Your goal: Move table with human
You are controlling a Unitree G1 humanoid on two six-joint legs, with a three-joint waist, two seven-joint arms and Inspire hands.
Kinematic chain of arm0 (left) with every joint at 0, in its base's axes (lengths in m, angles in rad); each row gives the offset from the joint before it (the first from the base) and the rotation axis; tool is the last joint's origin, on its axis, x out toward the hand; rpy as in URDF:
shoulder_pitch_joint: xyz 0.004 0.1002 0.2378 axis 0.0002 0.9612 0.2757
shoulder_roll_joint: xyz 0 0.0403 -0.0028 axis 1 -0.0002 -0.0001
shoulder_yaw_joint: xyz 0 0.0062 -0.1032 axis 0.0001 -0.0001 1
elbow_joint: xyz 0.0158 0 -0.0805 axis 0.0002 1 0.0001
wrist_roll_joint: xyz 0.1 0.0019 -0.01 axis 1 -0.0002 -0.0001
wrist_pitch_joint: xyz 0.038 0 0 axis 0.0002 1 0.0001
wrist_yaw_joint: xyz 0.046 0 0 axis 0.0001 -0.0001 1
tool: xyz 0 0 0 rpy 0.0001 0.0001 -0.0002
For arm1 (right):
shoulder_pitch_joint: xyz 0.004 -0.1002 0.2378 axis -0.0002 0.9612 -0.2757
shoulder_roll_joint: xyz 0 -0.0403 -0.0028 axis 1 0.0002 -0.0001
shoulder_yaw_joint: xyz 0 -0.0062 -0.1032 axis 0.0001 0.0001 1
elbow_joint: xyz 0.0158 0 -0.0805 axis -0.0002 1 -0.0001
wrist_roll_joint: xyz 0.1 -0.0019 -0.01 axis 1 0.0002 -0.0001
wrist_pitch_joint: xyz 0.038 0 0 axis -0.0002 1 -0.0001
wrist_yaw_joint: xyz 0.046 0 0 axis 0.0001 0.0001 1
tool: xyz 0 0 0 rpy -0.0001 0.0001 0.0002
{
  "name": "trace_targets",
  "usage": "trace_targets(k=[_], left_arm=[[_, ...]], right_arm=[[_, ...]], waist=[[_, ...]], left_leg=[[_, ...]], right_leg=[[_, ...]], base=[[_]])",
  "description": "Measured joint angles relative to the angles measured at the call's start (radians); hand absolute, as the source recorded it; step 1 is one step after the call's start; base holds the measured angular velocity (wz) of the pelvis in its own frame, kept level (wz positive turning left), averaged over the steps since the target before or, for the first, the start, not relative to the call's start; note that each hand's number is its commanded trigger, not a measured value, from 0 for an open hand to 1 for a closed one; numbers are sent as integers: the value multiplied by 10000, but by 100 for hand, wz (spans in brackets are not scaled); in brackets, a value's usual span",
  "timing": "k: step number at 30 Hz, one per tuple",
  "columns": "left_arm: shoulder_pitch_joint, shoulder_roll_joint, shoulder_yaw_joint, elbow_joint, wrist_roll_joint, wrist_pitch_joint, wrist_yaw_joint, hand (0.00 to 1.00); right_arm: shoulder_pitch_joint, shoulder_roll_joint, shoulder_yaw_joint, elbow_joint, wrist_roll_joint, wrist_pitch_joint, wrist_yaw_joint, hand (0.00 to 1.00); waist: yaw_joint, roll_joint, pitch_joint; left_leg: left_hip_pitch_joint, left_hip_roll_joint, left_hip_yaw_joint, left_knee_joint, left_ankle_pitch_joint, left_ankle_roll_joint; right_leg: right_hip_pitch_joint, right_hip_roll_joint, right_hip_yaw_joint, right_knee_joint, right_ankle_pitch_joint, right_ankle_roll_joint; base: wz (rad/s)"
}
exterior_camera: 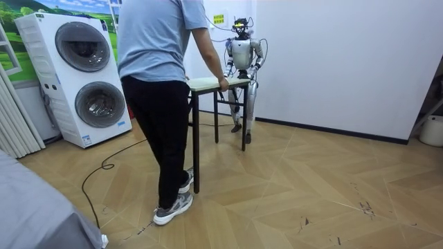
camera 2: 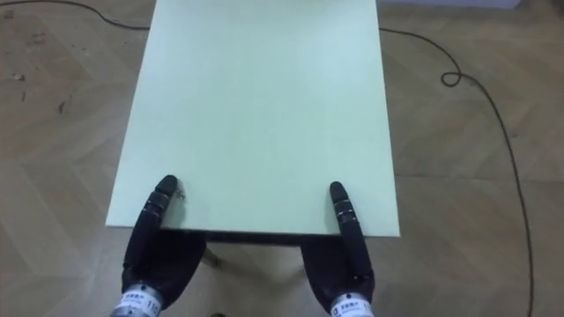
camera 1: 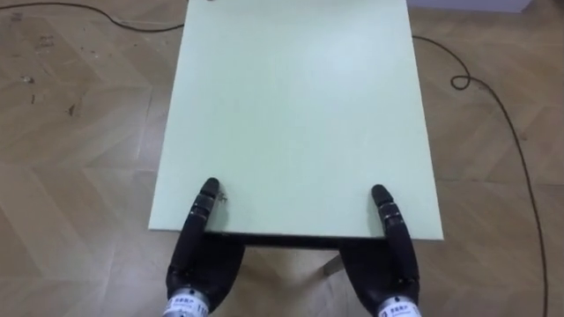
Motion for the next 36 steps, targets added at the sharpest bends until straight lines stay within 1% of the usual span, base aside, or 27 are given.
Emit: trace_targets(k=[3, 4, 6, 7, 8, 10, 12, 13, 14, 15, 16, 17, 18, 19, 20, 21, 22, 23, 25, 27, 28, 29, 30, 31, 32, 33, 36], left_arm=[[-19, -7, -83, 73, -35, -13, 66, 100], [-92, 6, -120, 72, -37, -75, 90, 100], [23, -266, 30, 70, -46, -201, 87, 100], [302, -470, 171, 67, -128, -226, 61, 100], [451, -604, 237, 67, -197, -202, 53, 100], [453, -576, 248, 67, -257, -115, 54, 100], [303, -554, 268, 68, -253, 3, 89, 100], [207, -580, 173, 68, -230, 18, 95, 100], [103, -655, 162, 70, -89, 28, 110, 100], [20, -673, 174, 99, -41, 30, 125, 100], [-146, -658, 115, 266, -24, 88, 144, 100], [-174, -669, 77, 419, -62, 91, 137, 100], [-102, -640, 59, 447, -69, 49, 95, 100], [49, -435, 117, 316, -83, -157, -225, 100], [212, -253, 194, -103, -132, -244, -302, 100], [210, -316, 180, -98, -150, -211, -313, 100], [185, -584, 86, -108, -175, -121, -416, 100], [6, -573, 102, -70, -363, -101, -346, 100], [-520, -561, -27, 292, -453, -88, -164, 100], [-1065, -635, -138, 758, -518, -90, -50, 100], [-1289, -664, -177, 913, -519, -89, -1, 100], [-1425, -649, -204, 993, -513, -90, 22, 100], [-1397, -627, -206, 1050, -513, -90, 25, 100], [-1349, -619, -212, 1083, -517, -88, 24, 100], [-1276, -619, -228, 1140, -518, -42, 23, 100], [-1237, -616, -229, 1164, -516, -7, 23, 100], [-995, -617, -244, 1326, -516, 8, 59, 100]], right_arm=[[10, -36, 116, 138, 163, -134, 1, 100], [-43, -59, 142, 113, 166, -221, 4, 100], [-403, -419, 349, 86, 229, -207, -123, 100], [-592, -686, 640, 91, 258, -218, -302, 100], [-641, -784, 695, 90, 255, -214, -351, 100], [-638, -788, 667, 86, 249, -218, -357, 100], [-577, -732, 643, 1, 245, -274, -357, 100], [-521, -733, 605, -51, 246, -352, -359, 100], [-503, -734, 548, -126, 253, -411, -358, 100], [-509, -702, 513, -142, 253, -436, -352, 100], [-438, -683, 363, -134, 257, -438, -352, 100], [-269, -734, 353, -194, 259, -412, -345, 100], [-212, -717, 356, -187, 257, -348, -344, 100], [-282, -566, 475, -220, 229, -206, -321, 100], [-179, -502, 680, -640, 186, -267, -298, 100], [-34, -714, 708, -860, 172, -410, -289, 100], [-25, -1055, 756, -1079, 185, -664, -61, 100], [-232, -1081, 756, -1028, 234, -688, -147, 100], [-409, -1160, 640, -901, 318, -697, -279, 100], [-583, -1118, 433, -670, 312, -714, -301, 100], [-649, -1099, 265, -570, 305, -654, -301, 100], [-677, -1012, 135, -470, 296, -609, -300, 100], [-633, -945, 37, -392, 260, -460, -291, 100], [-579, -920, -23, -363, 220, -393, -285, 100], [-448, -889, -71, -318, 177, -294, -243, 100], [-383, -869, -107, -284, 168, -237, -222, 100], [-220, -788, -293, -14, 89, 127, -204, 100]], waist=[[367, 196, 19], [366, 252, -5], [705, 579, 50], [822, 916, -4], [819, 1173, -38], [545, 1344, -18], [98, 1392, 7], [49, 1442, 12], [53, 1544, 12], [32, 1578, 37], [-146, 1564, 76], [-585, 1587, 69], [-633, 1775, -76], [-630, 1883, -136], [-619, 1554, -97], [-591, 1667, -63], [-364, 1990, 14], [-390, 1869, 47], [-441, 1730, 38], [-438, 1707, 36], [-481, 1671, 31], [-576, 1537, 13], [-666, 1425, -30], [-712, 1384, -63], [-739, 1295, -102], [-741, 1231, -110], [-1055, 957, -120]], left_leg=[[165, 109, -1098, -816, 824, -587], [310, 98, -1391, -1673, 1445, -915], [235, 550, -1368, -108, 228, -882], [278, 860, -1393, 1681, -740, -957], [381, 1044, -1498, 3390, -1189, -986], [917, 1140, -1760, 4872, -1281, -1018], [1895, 1492, -1779, 4901, -1228, -1087], [2640, 1781, -1768, 4341, -1112, -1178], [3396, 1998, -1747, 3369, -716, -1293], [3674, 1989, -1777, 2729, -1082, -1536], [4017, 1634, -1644, 1604, -1246, -1554], [4354, 1369, -1655, 735, -1129, -1477], [4381, 1576, -1670, 418, -1146, -1477], [4445, 1838, -1786, -253, -1212, -1579], [4482, 1462, -1558, -359, -1630, -2024], [4556, 1328, -1487, -294, -1953, -2067], [4719, 1188, -1776, -227, -2664, -1815], [4610, 872, -1930, -232, -2856, -1752], [4426, 538, -1889, -199, -3115, -1524], [4347, 230, -1743, -314, -3425, -1269], [4185, 46, -1683, -404, -3640, -991], [3880, -137, -1547, -370, -3757, -800], [3582, -373, -1547, -183, -3630, -586], [3511, -504, -1517, -159, -3540, -504], [3411, -773, -1429, -66, -3397, -342], [3384, -903, -1392, 3, -3339, -256], [3321, -1406, -1162, 361, -3134, 213]], right_leg=[[-33, 566, -93, -369, 449, -666], [-105, 706, -246, -826, 779, -851], [-300, 805, -809, -924, 935, -987], [-331, 987, -1232, -774, 1056, -1134], [-289, 1148, -1596, -702, 1118, -1248], [-344, 1304, -2102, -562, 1103, -1378], [-456, 1323, -2595, -390, 1069, -1433], [-707, 1315, -2632, -75, 1057, -1454], [-1124, 1292, -2527, 406, 1030, -1489], [-1361, 1225, -2357, 720, 1017, -1491], [-1894, 856, -1809, 1636, 1038, -1526], [-2789, 897, -1191, 2831, 1045, -1709], [-3096, 1552, -806, 2464, 994, -1733], [-3527, 2763, -306, 581, 1759, -2192], [-3762, 2749, -816, -685, 4364, -2561], [-3778, 2607, -1175, -506, 3681, -2995], [-4004, 2595, -1352, -193, 3365, -2824], [-4169, 2318, -1760, -124, 3403, -2894], [-4319, 1759, -2423, -187, 3528, -2943], [-4517, 1361, -2545, -205, 3773, -2676], [-4665, 1103, -2588, -253, 3984, -2418], [-4797, 834, -2527, -436, 4306, -1960], [-4760, 593, -2395, -815, 4667, -1457], [-4701, 466, -2369, -974, 4866, -1178], [-4556, 227, -2369, -1330, 5175, -743], [-4478, 117, -2359, -1483, 5284, -594], [-3946, -399, -2176, -2092, 5834, 227]], base=[[-4], [-23], [-75], [-88], [-57], [32], [77], [46], [30], [38], [70], [66], [27], [-5], [4], [0], [-11], [-13], [30], [32], [28], [32], [23], [15], [5], [6], [17]])
